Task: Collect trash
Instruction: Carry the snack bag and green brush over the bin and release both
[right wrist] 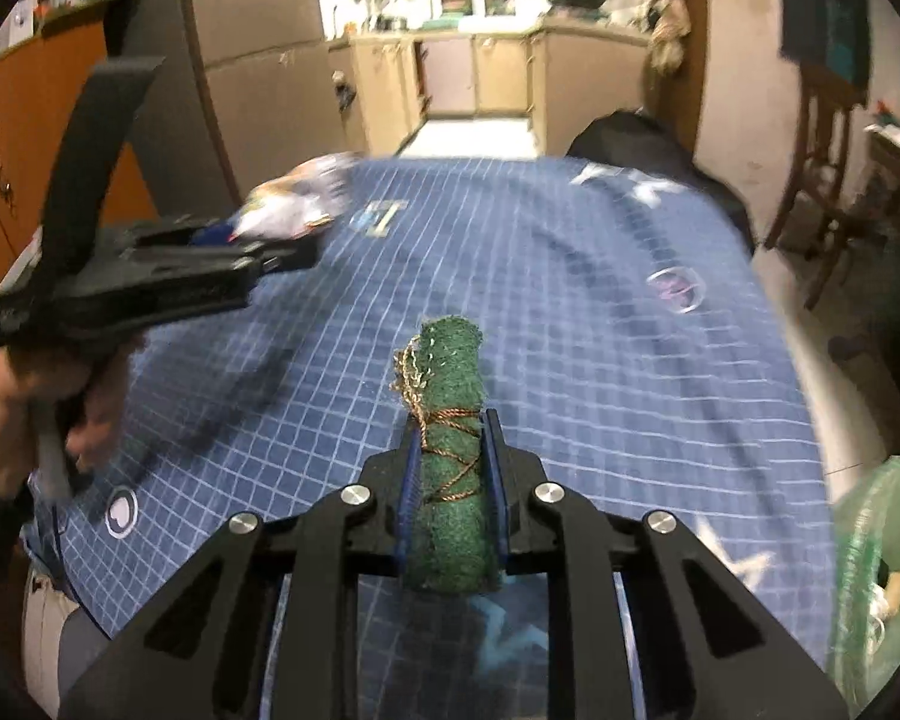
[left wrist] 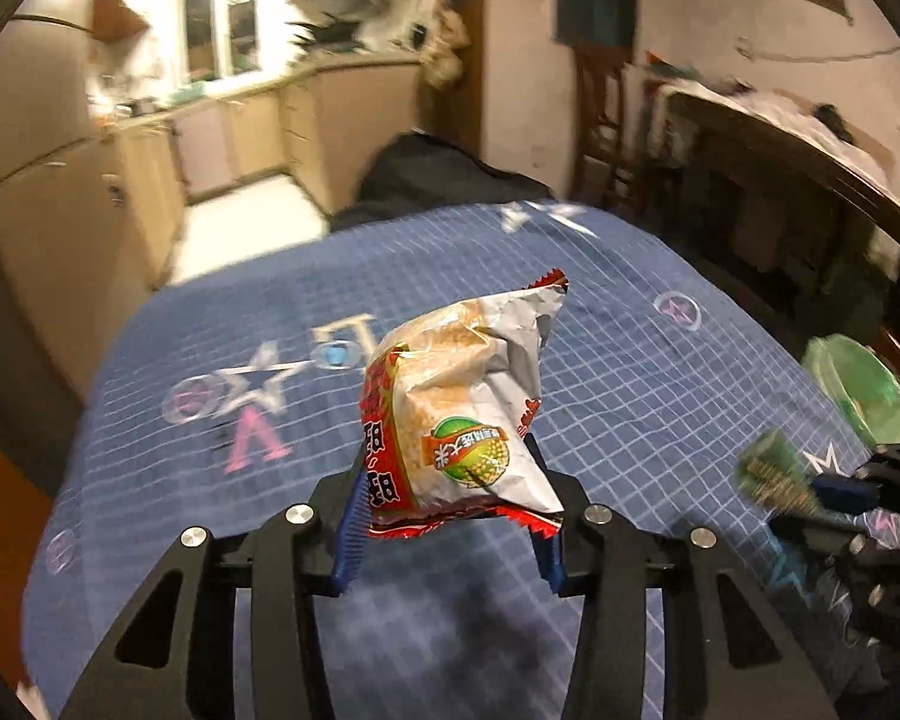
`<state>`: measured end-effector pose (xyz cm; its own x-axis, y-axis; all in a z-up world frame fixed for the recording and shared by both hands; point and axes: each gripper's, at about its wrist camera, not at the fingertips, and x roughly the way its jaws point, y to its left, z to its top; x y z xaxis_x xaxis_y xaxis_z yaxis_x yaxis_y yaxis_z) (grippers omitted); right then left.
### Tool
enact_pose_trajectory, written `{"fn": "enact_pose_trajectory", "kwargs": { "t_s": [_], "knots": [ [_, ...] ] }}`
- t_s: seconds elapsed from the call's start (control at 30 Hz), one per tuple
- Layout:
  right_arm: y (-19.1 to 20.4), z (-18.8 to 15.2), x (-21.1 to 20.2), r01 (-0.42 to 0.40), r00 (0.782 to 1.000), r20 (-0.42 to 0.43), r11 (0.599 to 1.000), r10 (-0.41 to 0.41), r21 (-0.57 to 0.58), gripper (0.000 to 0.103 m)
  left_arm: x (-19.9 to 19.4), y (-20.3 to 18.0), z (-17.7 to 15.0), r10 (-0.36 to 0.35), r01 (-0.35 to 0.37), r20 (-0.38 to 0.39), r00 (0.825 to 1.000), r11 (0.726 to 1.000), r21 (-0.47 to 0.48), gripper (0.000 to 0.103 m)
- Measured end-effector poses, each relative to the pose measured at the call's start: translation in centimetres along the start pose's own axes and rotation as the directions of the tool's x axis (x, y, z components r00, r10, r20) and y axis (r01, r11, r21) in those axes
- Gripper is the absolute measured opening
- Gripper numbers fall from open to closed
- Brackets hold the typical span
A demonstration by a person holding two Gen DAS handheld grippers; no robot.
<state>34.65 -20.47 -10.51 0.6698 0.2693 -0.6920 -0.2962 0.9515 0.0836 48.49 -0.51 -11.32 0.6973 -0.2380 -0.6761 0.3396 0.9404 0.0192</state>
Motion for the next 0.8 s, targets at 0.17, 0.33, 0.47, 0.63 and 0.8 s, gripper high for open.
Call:
{"fn": "enact_pose_trajectory", "kwargs": {
  "t_s": [0.17, 0.33, 0.47, 0.63, 0.8],
  "knots": [
    [-0.9, -0.5, -5.1, 0.041, 0.992, 0.118, 0.998, -0.046, 0.047, 0.018, -7.1, -2.6, -1.2, 0.062, -0.058, 0.109, 0.992, 0.998, -0.04, 0.046],
    [-3.0, -0.8, -10.4, 0.101, 0.971, 0.207, 0.99, -0.12, 0.101, 0.018, -12.5, -6.1, -1.7, 0.044, -0.026, 0.173, 0.984, 0.994, -0.106, 0.046],
    [-5.5, -1.3, -13.3, 0.144, 0.956, 0.236, 0.98, -0.173, 0.137, 0.018, -15.2, -10.7, -1.4, 0.012, 0.005, 0.215, 0.977, 0.997, -0.078, 0.046],
    [-9.0, -2.1, -16.9, 0.196, 0.938, 0.25, 0.964, -0.238, 0.18, 0.018, -16.2, -17.7, 0.0, -0.055, 0.062, 0.227, 0.972, 0.998, -0.024, 0.046],
    [-12.4, -2.9, -19.9, 0.249, 0.918, 0.255, 0.943, -0.302, 0.22, 0.018, -16.5, -23.4, 1.5, -0.108, 0.108, 0.232, 0.967, 0.994, 0.012, 0.046]
  ]
}}
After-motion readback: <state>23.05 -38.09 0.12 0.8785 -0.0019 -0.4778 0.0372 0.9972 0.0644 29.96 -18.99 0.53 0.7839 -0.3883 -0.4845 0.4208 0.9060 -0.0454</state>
